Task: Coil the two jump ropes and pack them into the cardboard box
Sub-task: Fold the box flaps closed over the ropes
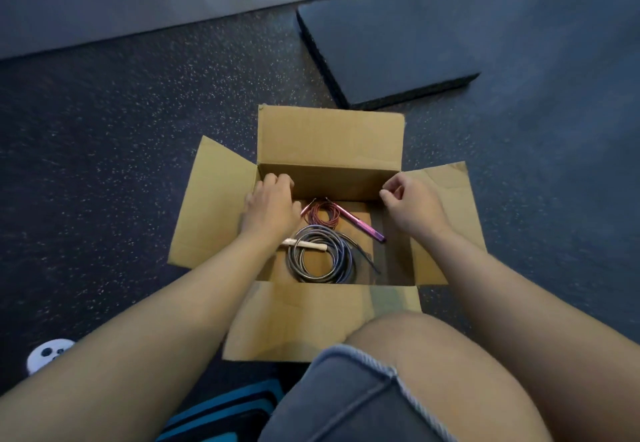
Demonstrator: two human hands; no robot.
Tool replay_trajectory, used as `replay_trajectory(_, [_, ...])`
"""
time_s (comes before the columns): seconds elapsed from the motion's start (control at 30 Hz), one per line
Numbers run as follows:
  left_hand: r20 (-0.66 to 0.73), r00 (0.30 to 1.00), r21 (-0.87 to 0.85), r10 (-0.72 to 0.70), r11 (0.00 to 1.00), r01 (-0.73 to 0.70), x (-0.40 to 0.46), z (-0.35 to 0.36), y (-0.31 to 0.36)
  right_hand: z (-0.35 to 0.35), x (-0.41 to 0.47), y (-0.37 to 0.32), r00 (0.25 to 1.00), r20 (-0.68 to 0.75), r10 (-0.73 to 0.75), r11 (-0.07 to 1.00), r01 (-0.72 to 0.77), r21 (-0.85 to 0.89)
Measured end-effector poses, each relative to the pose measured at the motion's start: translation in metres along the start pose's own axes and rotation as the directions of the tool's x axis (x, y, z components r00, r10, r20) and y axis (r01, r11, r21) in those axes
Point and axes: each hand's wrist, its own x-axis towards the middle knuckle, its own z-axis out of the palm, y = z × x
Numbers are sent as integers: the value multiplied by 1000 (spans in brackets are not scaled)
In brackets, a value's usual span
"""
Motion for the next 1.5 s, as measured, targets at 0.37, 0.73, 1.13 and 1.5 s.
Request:
replay_trajectory(0.37, [-176, 894, 124, -412, 892, 435, -34, -56, -42, -57, -31, 47, 902, 88, 422, 885, -389, -256])
replay_trajectory(0.73, [-223, 937, -188, -268, 955, 228, -50, -48, 10, -31, -54, -6, 999, -38, -38, 996, 34, -86])
replay_trajectory(1.13, [197, 968, -8, 155, 988, -156, -43, 13, -24, 29, -47, 14, 975, 126, -185, 953, 209, -219])
replay_trajectory(1.5, [130, 974, 226, 186, 951, -212, -34, 64, -54, 75, -39, 54, 949, 206, -240, 842, 309, -442])
